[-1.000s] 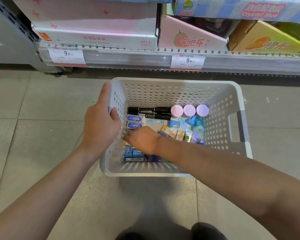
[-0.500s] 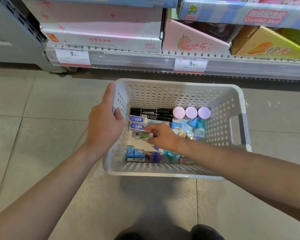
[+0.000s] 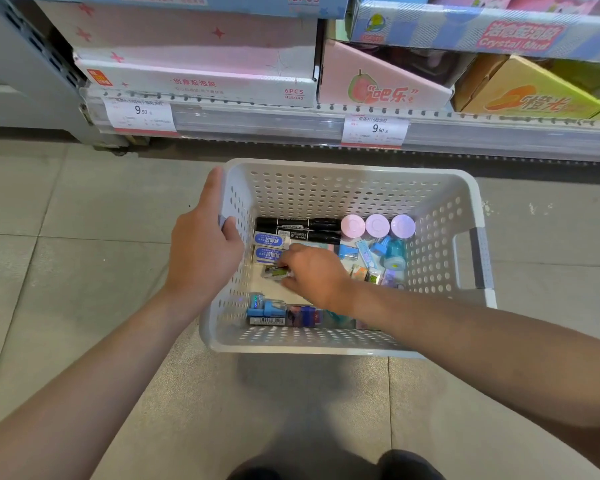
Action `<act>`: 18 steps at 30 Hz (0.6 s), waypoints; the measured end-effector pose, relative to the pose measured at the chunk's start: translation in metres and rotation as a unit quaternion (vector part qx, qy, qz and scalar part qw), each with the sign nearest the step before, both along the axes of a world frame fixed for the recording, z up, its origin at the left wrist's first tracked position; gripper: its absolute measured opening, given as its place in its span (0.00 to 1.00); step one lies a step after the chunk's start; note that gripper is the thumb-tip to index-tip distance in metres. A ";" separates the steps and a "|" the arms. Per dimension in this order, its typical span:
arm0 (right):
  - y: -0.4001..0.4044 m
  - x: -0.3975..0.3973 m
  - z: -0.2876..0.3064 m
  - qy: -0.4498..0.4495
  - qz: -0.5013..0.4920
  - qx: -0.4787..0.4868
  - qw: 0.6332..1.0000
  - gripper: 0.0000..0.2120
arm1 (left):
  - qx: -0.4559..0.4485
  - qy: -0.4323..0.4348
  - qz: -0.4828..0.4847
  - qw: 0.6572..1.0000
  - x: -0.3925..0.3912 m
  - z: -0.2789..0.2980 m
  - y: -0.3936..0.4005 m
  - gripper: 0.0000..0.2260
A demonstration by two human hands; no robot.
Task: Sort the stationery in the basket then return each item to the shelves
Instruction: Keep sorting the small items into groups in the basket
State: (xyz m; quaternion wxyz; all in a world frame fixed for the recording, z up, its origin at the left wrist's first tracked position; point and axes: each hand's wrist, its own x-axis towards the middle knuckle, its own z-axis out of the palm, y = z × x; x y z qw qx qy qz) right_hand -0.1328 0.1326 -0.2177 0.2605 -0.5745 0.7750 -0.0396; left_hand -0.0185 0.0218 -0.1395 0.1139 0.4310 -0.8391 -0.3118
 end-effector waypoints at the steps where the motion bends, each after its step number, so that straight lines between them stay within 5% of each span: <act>1: -0.004 0.003 -0.002 0.018 0.015 -0.002 1.000 0.15 | -0.001 0.000 0.000 1.000 0.000 0.000 0.000 0.29; 14: -0.022 0.015 -0.017 0.018 0.025 0.013 0.999 0.09 | -0.009 0.005 -0.009 1.000 0.000 -0.002 0.000 0.29; 18: -0.020 0.010 -0.013 0.016 0.018 -0.002 1.000 0.15 | -0.007 0.009 -0.004 1.000 0.001 -0.003 -0.001 0.29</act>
